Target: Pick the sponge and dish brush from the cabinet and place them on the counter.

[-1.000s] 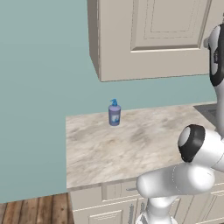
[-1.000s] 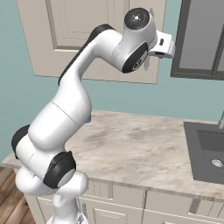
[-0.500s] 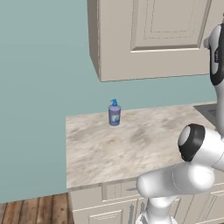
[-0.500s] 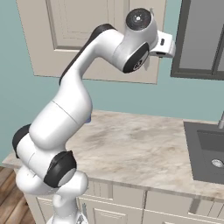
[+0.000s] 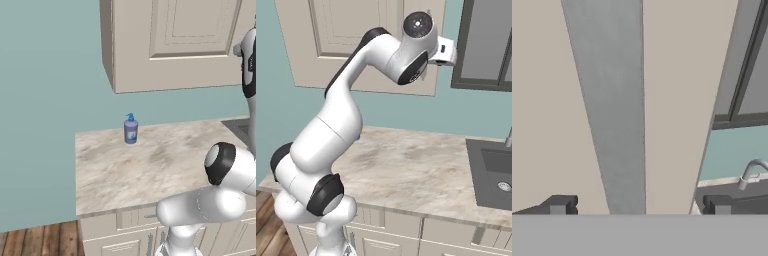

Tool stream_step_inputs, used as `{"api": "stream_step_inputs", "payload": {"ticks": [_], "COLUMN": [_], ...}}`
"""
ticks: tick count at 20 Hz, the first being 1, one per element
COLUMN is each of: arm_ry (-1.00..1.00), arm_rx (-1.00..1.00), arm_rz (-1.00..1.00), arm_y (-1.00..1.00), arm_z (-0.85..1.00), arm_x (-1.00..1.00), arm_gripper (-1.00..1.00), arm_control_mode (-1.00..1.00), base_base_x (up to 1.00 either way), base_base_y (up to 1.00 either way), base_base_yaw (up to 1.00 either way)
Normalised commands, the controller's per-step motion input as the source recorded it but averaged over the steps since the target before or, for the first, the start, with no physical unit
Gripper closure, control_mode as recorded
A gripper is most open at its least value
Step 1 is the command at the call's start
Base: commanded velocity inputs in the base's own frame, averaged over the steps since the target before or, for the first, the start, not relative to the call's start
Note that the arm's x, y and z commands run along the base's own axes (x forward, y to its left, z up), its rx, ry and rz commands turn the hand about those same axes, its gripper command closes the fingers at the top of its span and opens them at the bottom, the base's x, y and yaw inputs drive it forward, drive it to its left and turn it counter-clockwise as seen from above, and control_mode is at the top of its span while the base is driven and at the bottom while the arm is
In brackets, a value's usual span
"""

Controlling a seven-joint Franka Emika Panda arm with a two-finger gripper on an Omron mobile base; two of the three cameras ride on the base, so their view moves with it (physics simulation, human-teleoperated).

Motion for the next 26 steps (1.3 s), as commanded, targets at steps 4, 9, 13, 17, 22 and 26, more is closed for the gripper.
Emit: {"api": "stream_step_inputs", "payload": {"ticks": [4, 9, 13, 17, 22, 26], "arm_ry": [0.0, 0.0, 0.0, 0.0, 0.0, 0.0], "arm_rx": [0.0, 0.0, 0.0, 0.0, 0.0, 0.0], "arm_rz": [0.0, -0.01, -0.03, -0.01, -0.01, -0.01], "arm_y": [0.19, 0.11, 0.0, 0.0, -0.03, 0.0], "arm_z": [0.0, -0.05, -0.28, -0.36, -0.39, -0.74], "arm_x": [-0.04, 0.25, 0.84, 0.91, 0.86, 0.95], "arm_gripper": [-1.0, -1.0, -1.0, -1.0, -1.0, -1.0], "arm_control_mode": [-1.0, -1.0, -1.0, -1.0, -1.0, -1.0], "base_base_x": [0.0, 0.0, 0.0, 0.0, 0.0, 0.0], "base_base_y": [0.0, 0.0, 0.0, 0.0, 0.0, 0.0], "base_base_yaw": [0.0, 0.0, 0.0, 0.0, 0.0, 0.0]}}
